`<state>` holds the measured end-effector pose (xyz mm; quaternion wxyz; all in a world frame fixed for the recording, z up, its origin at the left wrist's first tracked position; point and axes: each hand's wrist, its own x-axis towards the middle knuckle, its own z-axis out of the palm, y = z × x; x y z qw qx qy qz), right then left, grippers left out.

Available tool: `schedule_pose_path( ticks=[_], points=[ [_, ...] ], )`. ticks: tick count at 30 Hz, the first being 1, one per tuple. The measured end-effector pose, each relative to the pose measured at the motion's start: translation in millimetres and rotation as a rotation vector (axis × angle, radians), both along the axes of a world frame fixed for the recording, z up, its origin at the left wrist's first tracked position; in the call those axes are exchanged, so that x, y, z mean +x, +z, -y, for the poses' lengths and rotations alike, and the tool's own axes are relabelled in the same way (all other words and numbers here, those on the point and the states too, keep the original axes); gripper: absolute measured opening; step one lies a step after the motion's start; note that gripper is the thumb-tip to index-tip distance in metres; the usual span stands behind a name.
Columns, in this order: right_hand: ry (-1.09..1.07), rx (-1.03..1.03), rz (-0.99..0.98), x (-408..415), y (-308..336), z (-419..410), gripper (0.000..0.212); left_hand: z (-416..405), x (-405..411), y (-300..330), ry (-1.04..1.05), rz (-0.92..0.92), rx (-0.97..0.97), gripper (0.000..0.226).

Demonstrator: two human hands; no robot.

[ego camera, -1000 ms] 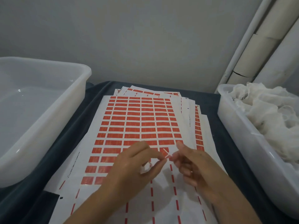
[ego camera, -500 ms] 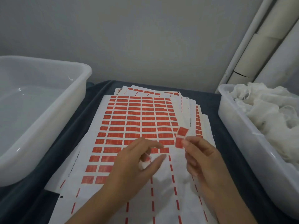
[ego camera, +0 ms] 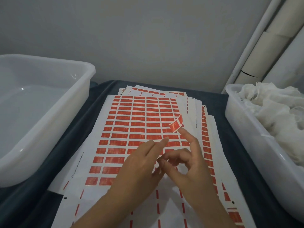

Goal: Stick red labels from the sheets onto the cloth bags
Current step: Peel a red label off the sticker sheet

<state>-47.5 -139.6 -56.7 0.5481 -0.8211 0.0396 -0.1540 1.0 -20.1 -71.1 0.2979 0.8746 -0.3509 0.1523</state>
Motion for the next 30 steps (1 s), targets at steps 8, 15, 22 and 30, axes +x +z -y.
schedule_pose_path(
  ticks=[8,15,22,30],
  points=[
    [0.071,0.058,0.019,0,5,17,0.062,-7,-6,12,-0.126,-0.286,-0.208,0.042],
    [0.043,0.06,0.039,0,4,22,0.065,-7,2,14,-0.118,-0.286,-0.198,0.017],
    [-0.14,0.184,0.057,-1,14,26,0.048,-9,6,20,0.03,-0.583,-0.509,0.017],
    [0.063,0.415,-0.108,-5,20,7,0.021,-9,4,20,0.044,-0.561,-0.532,0.023]
  ],
)
